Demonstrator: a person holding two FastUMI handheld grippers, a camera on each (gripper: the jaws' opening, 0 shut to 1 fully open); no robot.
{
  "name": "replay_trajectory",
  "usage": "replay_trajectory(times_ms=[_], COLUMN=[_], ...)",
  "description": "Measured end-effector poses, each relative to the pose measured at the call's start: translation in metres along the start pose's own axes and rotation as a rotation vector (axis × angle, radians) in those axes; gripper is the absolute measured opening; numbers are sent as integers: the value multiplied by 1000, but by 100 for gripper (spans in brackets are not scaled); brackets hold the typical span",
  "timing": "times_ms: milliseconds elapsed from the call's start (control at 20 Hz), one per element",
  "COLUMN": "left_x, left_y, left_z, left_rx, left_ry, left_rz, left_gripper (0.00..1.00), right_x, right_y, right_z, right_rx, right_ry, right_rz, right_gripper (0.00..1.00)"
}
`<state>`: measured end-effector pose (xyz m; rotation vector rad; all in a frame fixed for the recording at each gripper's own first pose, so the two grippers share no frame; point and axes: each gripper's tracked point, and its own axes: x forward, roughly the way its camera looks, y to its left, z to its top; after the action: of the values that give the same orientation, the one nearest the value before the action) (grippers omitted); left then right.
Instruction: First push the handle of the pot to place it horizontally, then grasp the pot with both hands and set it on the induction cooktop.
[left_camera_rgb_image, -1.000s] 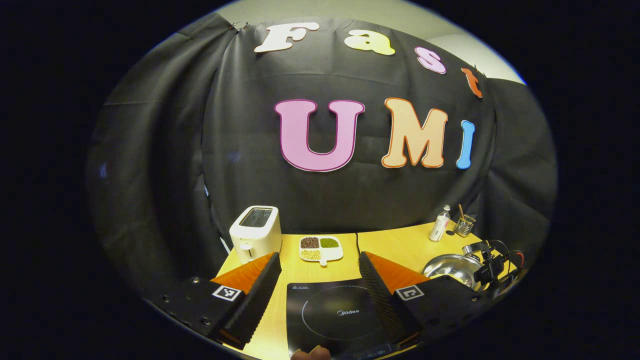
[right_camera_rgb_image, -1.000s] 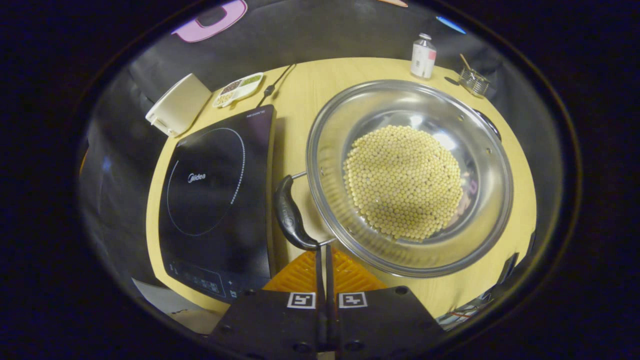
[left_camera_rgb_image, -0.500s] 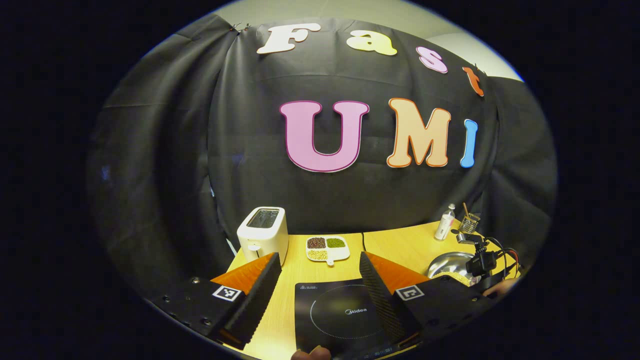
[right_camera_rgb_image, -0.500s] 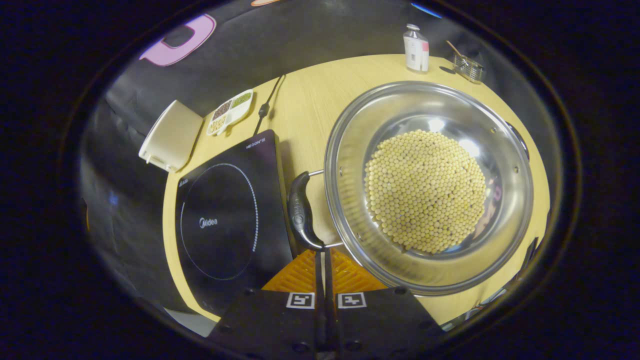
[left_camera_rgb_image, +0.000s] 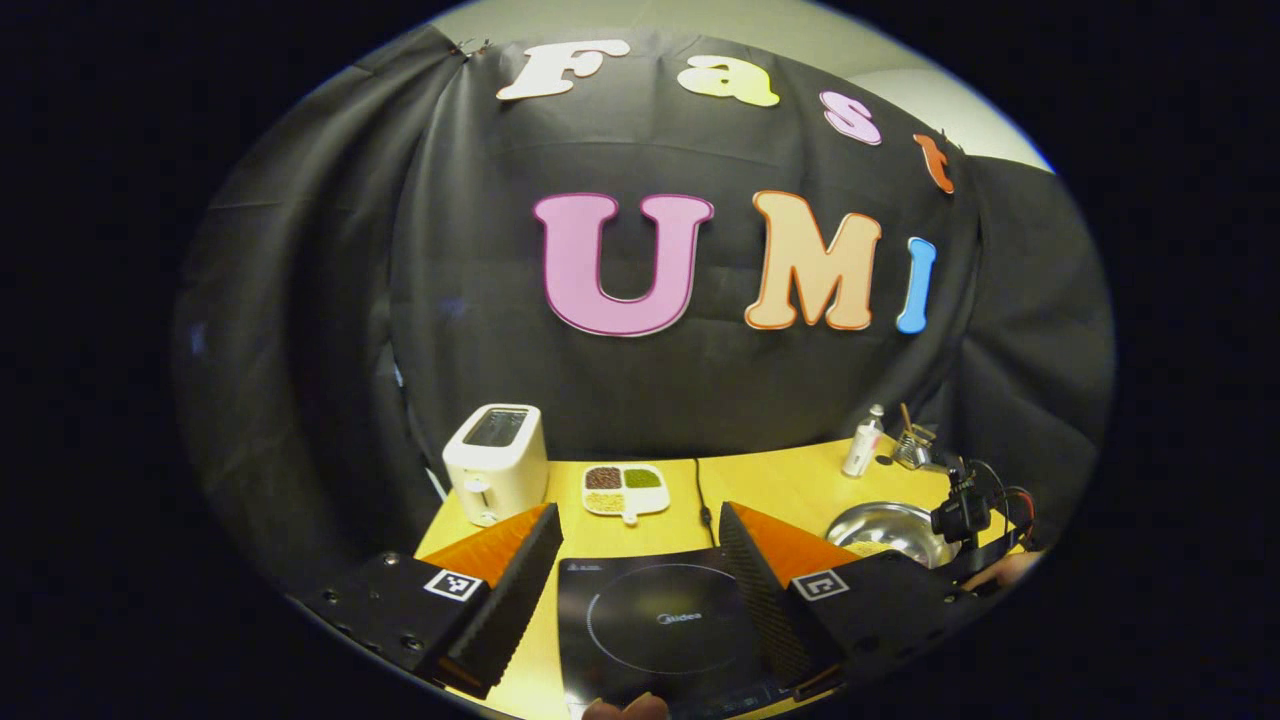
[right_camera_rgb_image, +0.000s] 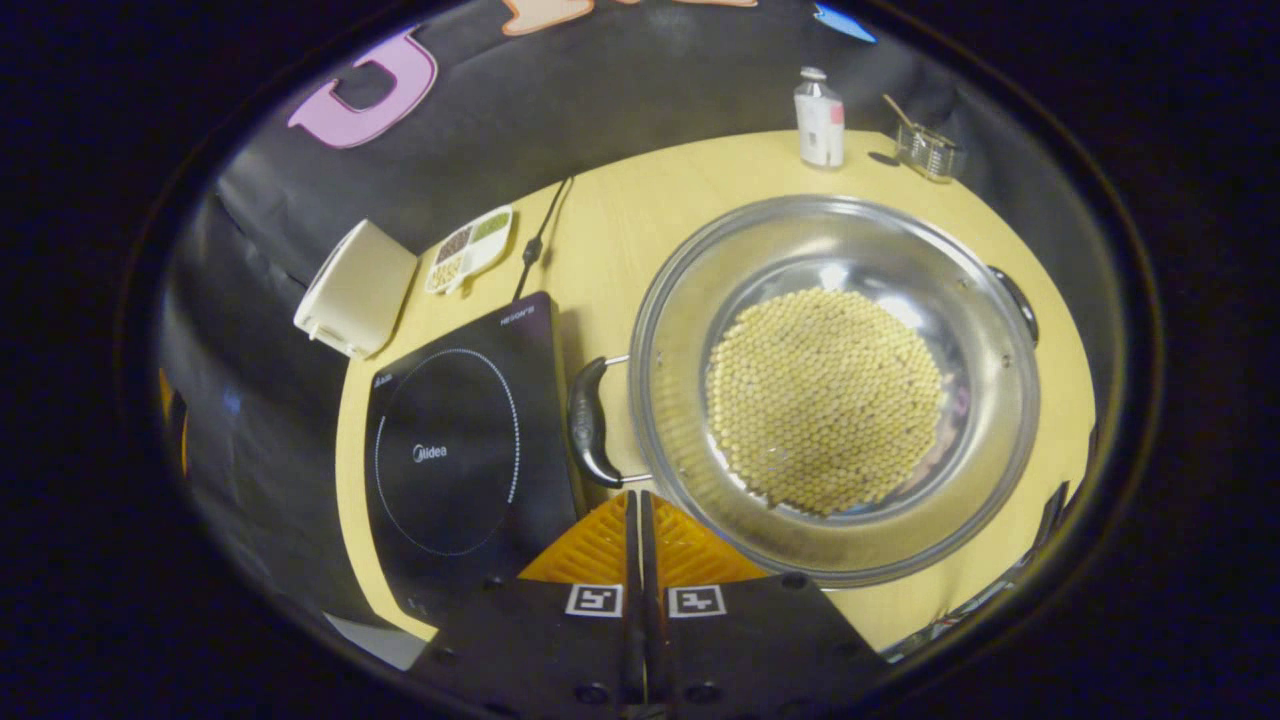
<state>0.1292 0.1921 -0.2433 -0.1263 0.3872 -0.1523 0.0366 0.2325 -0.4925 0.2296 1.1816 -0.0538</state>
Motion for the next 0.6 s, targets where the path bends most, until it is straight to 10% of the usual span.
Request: replay_trajectory(times_ms=[300, 600], left_x=[19, 32], left_y=[-64, -141], left_z=[-27, -64], left_rx=[-53, -44], left_ry=[95, 235], left_rz=[-118, -211], left_gripper=[97, 96], right_x=[-44, -55], right_y=[-95, -182], right_z=[42, 71], right_rx=[9, -75], right_ry=[-182, -236], right_rz=[-145, -231], right_gripper=[10, 72])
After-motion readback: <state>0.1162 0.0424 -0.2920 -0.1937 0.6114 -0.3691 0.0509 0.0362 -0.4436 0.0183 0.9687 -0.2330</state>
